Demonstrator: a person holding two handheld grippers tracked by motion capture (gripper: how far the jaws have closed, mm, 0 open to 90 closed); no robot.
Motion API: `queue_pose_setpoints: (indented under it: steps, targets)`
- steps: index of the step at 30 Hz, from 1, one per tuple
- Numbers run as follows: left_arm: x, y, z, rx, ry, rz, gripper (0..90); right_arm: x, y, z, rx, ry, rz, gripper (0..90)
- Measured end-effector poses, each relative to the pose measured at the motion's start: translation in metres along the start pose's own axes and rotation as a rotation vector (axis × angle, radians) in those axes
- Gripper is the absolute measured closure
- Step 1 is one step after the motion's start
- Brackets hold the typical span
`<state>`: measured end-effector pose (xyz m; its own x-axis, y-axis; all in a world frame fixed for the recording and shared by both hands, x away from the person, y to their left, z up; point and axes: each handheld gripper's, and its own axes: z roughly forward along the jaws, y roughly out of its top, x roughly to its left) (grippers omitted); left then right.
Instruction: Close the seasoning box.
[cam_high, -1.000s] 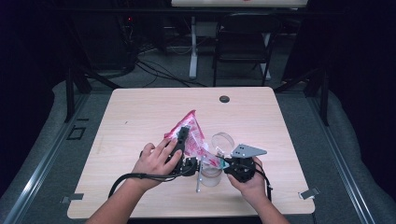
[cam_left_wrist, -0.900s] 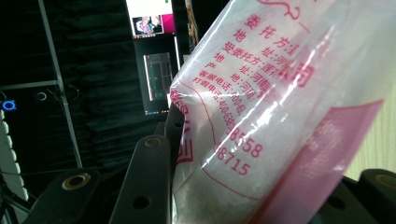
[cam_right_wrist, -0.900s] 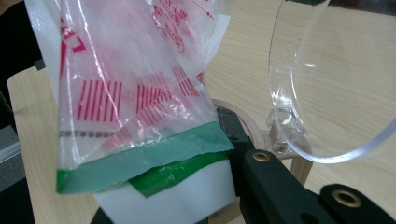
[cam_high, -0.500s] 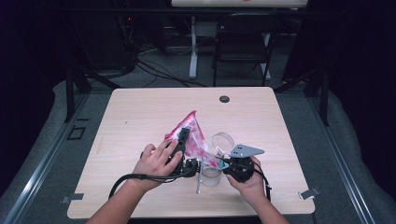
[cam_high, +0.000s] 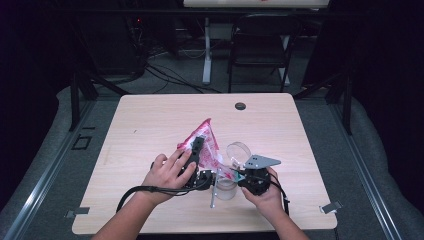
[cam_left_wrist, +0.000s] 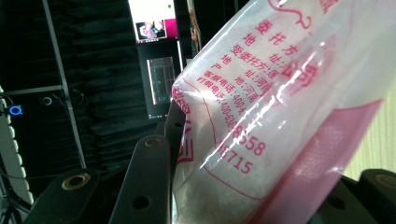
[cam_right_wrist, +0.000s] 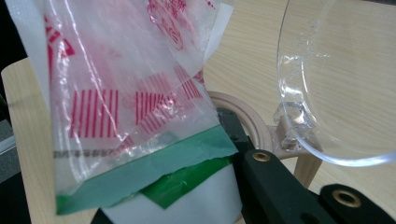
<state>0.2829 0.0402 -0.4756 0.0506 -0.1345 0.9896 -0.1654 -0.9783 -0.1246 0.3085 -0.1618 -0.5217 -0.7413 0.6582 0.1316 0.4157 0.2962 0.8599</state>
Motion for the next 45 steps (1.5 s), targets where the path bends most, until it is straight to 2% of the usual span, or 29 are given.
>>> queue_pose_setpoints:
  steps: [9, 11, 13, 16, 26, 28, 34, 35, 36, 40, 45]
  targets:
    - [0.0015, 0.0009, -0.0003, -0.007, 0.007, -0.001, 69.4, 0.0002, 0.0000, 0.0005, 0.004, -0.003, -0.002, 90.0]
    - [0.0012, 0.0015, -0.0005, -0.002, -0.004, -0.012, 69.4, -0.0002, 0.0000, 0.0005, 0.005, -0.001, -0.001, 90.0]
    - [0.0019, 0.0024, -0.0007, -0.011, 0.008, 0.003, 69.4, -0.0006, -0.0002, 0.0006, 0.008, -0.001, -0.003, 90.0]
    - [0.0016, 0.0028, -0.0012, -0.013, 0.009, -0.005, 69.4, -0.0005, -0.0006, 0.0007, 0.012, -0.003, -0.001, 90.0]
    - [0.0004, 0.0016, -0.0039, -0.011, -0.005, -0.022, 69.7, 0.0021, -0.0013, 0.0008, 0.023, 0.004, -0.006, 90.0]
    - [0.0008, 0.0019, -0.0044, -0.016, 0.002, -0.012, 69.7, 0.0031, -0.0018, 0.0013, 0.023, 0.004, -0.007, 90.0]
    - [-0.0004, 0.0022, -0.0056, -0.020, -0.003, -0.016, 69.7, 0.0042, -0.0029, 0.0019, 0.039, 0.007, -0.015, 90.0]
    - [-0.0014, 0.0021, -0.0059, -0.019, -0.011, -0.027, 69.7, 0.0045, -0.0030, 0.0022, 0.040, 0.007, -0.016, 90.0]
    - [-0.0003, 0.0025, -0.0061, -0.025, -0.002, -0.012, 69.7, 0.0049, -0.0031, 0.0023, 0.044, 0.006, -0.013, 90.0]
    - [-0.0005, 0.0028, -0.0065, -0.023, -0.013, -0.028, 69.6, 0.0052, -0.0035, 0.0032, 0.049, 0.009, -0.016, 90.0]
    - [0.0004, 0.0037, -0.0069, -0.028, -0.006, -0.021, 69.7, 0.0055, -0.0035, 0.0028, 0.053, 0.012, -0.019, 90.0]
